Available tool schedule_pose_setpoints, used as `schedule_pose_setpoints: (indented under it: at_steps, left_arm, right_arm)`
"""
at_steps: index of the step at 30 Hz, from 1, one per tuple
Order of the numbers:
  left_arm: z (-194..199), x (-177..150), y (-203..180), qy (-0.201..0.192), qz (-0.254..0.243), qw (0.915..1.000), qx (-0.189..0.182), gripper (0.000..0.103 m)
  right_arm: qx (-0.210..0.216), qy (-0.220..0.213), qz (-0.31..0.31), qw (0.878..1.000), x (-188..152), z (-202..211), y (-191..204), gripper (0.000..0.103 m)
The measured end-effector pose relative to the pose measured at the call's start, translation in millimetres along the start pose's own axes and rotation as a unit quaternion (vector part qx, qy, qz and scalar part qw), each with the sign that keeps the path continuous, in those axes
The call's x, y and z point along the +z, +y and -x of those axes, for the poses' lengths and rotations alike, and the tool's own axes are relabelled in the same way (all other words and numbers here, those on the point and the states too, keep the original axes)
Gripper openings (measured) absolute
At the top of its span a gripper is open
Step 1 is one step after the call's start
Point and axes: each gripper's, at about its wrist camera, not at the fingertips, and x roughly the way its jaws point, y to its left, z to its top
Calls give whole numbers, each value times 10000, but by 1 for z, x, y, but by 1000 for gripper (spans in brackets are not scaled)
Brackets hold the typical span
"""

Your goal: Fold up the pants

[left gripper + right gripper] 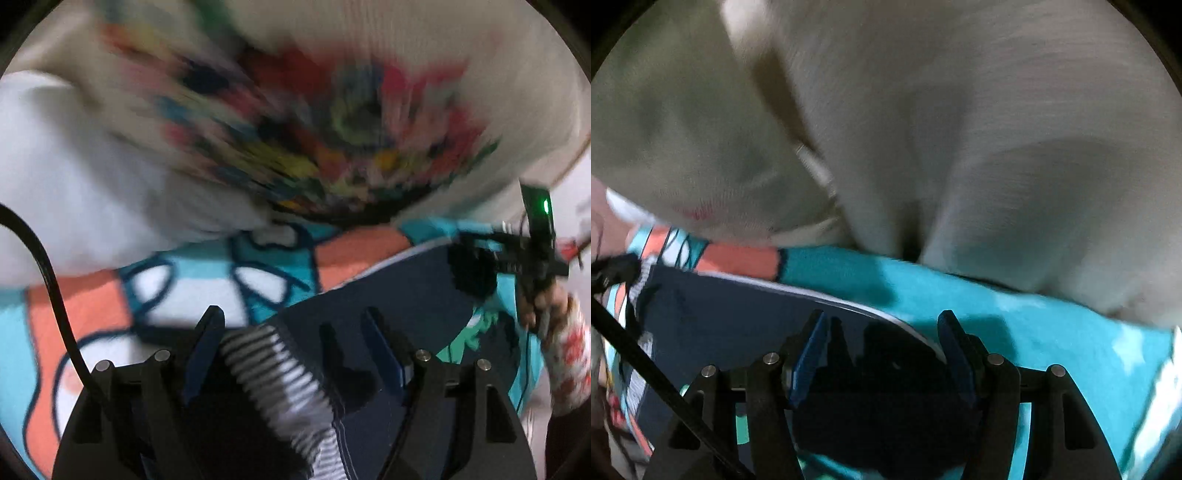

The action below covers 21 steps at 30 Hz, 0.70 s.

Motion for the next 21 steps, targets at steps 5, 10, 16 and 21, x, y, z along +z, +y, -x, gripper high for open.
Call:
schedule_pose_setpoints:
  at_steps: [5, 10, 16, 21]
  left_arm:
    - [-44, 5, -8, 620, -331, 9974, 160, 75]
    - [-40, -3, -26, 532, -603, 9951, 567, 13]
    - [-5, -17, -36, 153, -379, 9970, 651, 8]
    - [45, -44, -55, -284, -374, 9978, 460, 8]
  right_arm:
    - [147, 282, 548, 9980, 2, -24, 16, 71]
    - [110, 202, 817, 9964, -8, -18, 27, 15]
    - [52, -62, 713, 9974, -20, 5, 34, 6]
    - [-45, -599, 741, 9954, -34, 57, 49, 6]
